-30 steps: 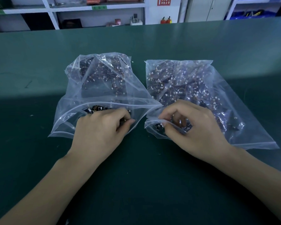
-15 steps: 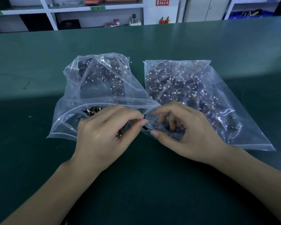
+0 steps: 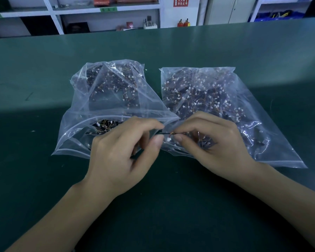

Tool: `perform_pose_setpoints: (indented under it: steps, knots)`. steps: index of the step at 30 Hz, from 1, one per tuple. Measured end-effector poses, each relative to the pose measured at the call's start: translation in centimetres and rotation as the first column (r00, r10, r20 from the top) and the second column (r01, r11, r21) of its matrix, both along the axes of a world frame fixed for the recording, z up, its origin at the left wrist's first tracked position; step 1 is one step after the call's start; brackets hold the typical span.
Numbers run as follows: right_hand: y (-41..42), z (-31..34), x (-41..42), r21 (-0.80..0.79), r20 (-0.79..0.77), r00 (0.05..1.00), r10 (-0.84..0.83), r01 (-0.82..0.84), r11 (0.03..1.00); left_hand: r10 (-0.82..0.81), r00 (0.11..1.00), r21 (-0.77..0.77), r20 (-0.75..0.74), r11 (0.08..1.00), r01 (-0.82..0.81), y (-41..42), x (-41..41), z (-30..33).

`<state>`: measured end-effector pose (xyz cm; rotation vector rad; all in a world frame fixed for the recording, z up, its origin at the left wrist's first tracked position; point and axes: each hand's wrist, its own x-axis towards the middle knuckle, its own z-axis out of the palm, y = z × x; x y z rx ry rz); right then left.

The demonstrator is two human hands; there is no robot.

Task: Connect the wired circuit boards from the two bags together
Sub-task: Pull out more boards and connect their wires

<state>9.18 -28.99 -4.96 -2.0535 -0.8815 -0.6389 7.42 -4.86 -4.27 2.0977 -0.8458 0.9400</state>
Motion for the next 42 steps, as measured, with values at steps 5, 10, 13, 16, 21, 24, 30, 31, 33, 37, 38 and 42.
perform_pose_setpoints:
  steps: [5,10,13,16,21,24,30,31,33,37,38,42]
  knots:
    - [-0.05,-0.07,0.14,0.025,0.031,0.999,0.016,-0.017,1.0,0.011,0.997,0.061,-0.075,0.998,-0.006,0.22,0.61,-0.61]
    - [-0.08,-0.33,0.14,0.004,0.008,0.999,0.04,-0.04,0.999,0.014,0.999,0.03,-0.033,0.999,-0.013,-0.02,0.77,-0.7]
    - [-0.04,-0.38,0.17,0.006,0.014,0.999,0.039,-0.039,0.999,0.004,1.0,0.038,-0.028,0.999,-0.002,-0.06,0.79,-0.7]
    - [-0.02,-0.33,0.06,0.019,0.005,1.0,0.012,-0.012,1.0,0.008,1.0,0.04,-0.026,0.999,-0.007,-0.06,0.81,-0.66]
    - [-0.12,-0.2,0.0,0.045,-0.01,1.0,-0.029,0.029,0.999,0.018,1.0,0.048,-0.015,0.999,-0.017,-0.09,0.69,-0.57]
    - [-0.02,-0.15,-0.01,0.039,-0.003,1.0,-0.01,0.01,0.999,0.013,1.0,0.043,-0.016,0.999,-0.013,-0.01,0.75,-0.49]
    - [-0.07,-0.07,0.07,0.01,-0.005,1.0,0.011,-0.011,1.0,0.007,1.0,0.05,-0.012,0.999,-0.006,0.0,0.72,-0.56]
    - [-0.09,-0.05,0.09,0.007,-0.003,1.0,0.012,-0.012,1.0,0.006,1.0,0.052,-0.011,0.999,-0.005,0.0,0.74,-0.59]
    - [-0.04,-0.08,0.05,0.008,-0.007,1.0,0.01,-0.009,1.0,0.008,1.0,0.051,-0.013,0.999,-0.007,-0.01,0.73,-0.62]
    - [-0.02,-0.14,0.02,-0.005,-0.018,1.0,0.004,-0.004,1.0,0.014,1.0,0.052,-0.023,0.999,-0.013,-0.1,0.74,-0.57]
    - [-0.07,-0.12,0.06,-0.013,-0.016,1.0,0.006,-0.006,1.0,0.005,1.0,0.061,-0.023,0.998,-0.004,-0.09,0.74,-0.56]
    - [-0.02,-0.15,-0.01,-0.008,-0.023,1.0,-0.004,0.004,1.0,0.007,0.999,0.067,-0.044,0.998,-0.004,-0.1,0.69,-0.58]
